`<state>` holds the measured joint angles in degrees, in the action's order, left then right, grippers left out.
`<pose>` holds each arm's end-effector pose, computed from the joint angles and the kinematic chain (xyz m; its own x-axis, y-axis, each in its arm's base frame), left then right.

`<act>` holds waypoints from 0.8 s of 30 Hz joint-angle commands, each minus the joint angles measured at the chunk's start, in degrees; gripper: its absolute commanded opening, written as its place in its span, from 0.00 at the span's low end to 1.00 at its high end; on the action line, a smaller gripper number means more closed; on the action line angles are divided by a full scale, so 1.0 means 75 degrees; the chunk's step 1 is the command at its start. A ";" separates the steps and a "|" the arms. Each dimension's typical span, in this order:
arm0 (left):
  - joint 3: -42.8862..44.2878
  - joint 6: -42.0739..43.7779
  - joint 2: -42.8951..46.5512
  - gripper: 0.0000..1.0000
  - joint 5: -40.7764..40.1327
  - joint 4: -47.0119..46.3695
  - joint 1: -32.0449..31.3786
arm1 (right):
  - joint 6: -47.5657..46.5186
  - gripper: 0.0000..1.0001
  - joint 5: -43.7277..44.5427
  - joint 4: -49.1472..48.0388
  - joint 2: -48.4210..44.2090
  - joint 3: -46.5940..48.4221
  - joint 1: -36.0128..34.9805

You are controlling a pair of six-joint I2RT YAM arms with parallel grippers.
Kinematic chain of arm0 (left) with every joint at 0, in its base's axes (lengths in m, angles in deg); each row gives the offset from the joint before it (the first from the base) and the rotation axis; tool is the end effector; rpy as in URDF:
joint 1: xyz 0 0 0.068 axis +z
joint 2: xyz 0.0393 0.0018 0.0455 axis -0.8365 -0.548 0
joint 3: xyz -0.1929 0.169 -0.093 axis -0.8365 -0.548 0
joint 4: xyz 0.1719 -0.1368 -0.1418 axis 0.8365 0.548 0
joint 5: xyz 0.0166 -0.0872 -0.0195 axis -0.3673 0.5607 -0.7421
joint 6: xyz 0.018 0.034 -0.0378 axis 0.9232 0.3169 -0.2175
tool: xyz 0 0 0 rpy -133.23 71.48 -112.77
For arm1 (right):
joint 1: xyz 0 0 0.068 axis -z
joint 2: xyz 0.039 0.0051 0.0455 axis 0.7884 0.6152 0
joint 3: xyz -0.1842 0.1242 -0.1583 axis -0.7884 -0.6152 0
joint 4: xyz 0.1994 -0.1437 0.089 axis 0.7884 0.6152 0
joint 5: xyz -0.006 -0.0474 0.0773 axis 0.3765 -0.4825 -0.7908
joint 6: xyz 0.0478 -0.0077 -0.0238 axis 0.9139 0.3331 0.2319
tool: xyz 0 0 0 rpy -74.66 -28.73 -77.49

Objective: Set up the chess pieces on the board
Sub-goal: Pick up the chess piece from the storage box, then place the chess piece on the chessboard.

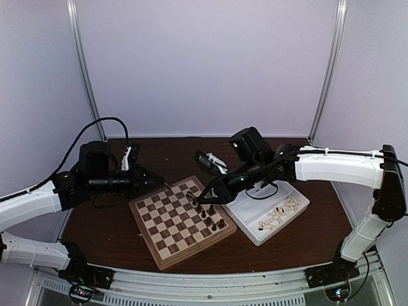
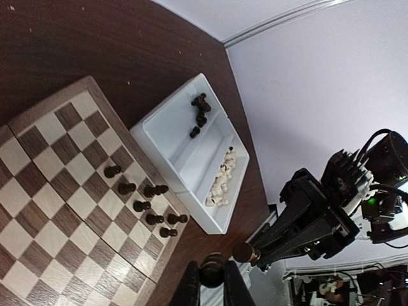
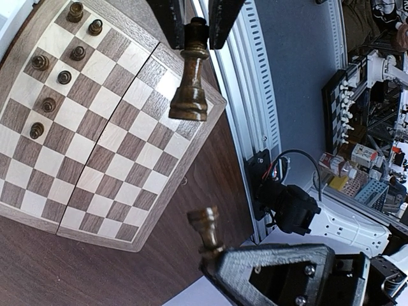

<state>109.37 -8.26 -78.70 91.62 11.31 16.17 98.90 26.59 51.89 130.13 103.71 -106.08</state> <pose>0.1674 -0.1599 0.2806 -0.8941 -0.3274 -0.3058 0.1349 0.4541 -0.8807 0.1939 0.3072 0.2862 -0.6012 -0.4992 -0.6240 -0.7745 0.1717 0.6088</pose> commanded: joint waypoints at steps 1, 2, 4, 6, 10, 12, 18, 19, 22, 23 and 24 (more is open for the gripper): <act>0.0400 0.1887 0.0259 0.00 -0.1264 0.1036 -0.0001 | -0.0094 0.00 0.0007 0.0068 0.0058 -0.0154 -0.0036; 0.0363 0.2266 0.0238 0.00 -0.1433 0.1169 -0.0001 | -0.0104 0.00 0.0039 0.0093 0.0046 -0.0167 -0.0037; 0.0194 0.2953 0.0210 0.00 -0.1749 0.1220 -0.0021 | -0.0121 0.00 0.0080 0.0109 0.0027 -0.0176 -0.0037; -0.0068 0.3395 0.0178 0.00 -0.2285 0.1116 -0.0148 | -0.0123 0.00 0.0111 0.0110 0.0020 -0.0199 -0.0036; -0.0472 0.4143 -0.0063 0.00 -0.3148 0.0728 -0.0555 | -0.0088 0.00 0.0205 0.0131 0.0016 -0.0191 -0.0037; -0.0497 0.4508 -0.0320 0.00 -0.3534 0.0703 -0.0832 | -0.0096 0.00 0.0271 0.0171 -0.0011 -0.0201 -0.0037; -0.0789 0.5355 -0.0968 0.00 -0.4598 0.0137 -0.1823 | -0.0267 0.00 0.0672 0.0587 -0.0044 -0.0192 -0.0025; -0.0849 0.5351 -0.1048 0.00 -0.4603 0.0030 -0.1881 | -0.0283 0.00 0.0710 0.0644 -0.0049 -0.0190 -0.0025; -0.1055 0.5152 -0.1221 0.00 -0.4590 -0.0336 -0.1934 | -0.0287 0.00 0.0776 0.0707 -0.0048 -0.0216 -0.0022; -0.1139 0.5121 -0.1270 0.00 -0.4595 -0.0481 -0.1933 | -0.0265 0.00 0.0769 0.0716 -0.0020 -0.0208 -0.0019; -0.1233 0.5118 -0.1305 0.00 -0.4593 -0.0610 -0.1930 | -0.0223 0.00 0.0729 0.0734 0.0030 -0.0183 -0.0024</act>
<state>102.11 28.86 -87.53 59.95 13.93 1.83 97.59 30.59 56.11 130.13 102.75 -106.05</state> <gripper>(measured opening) 0.098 0.118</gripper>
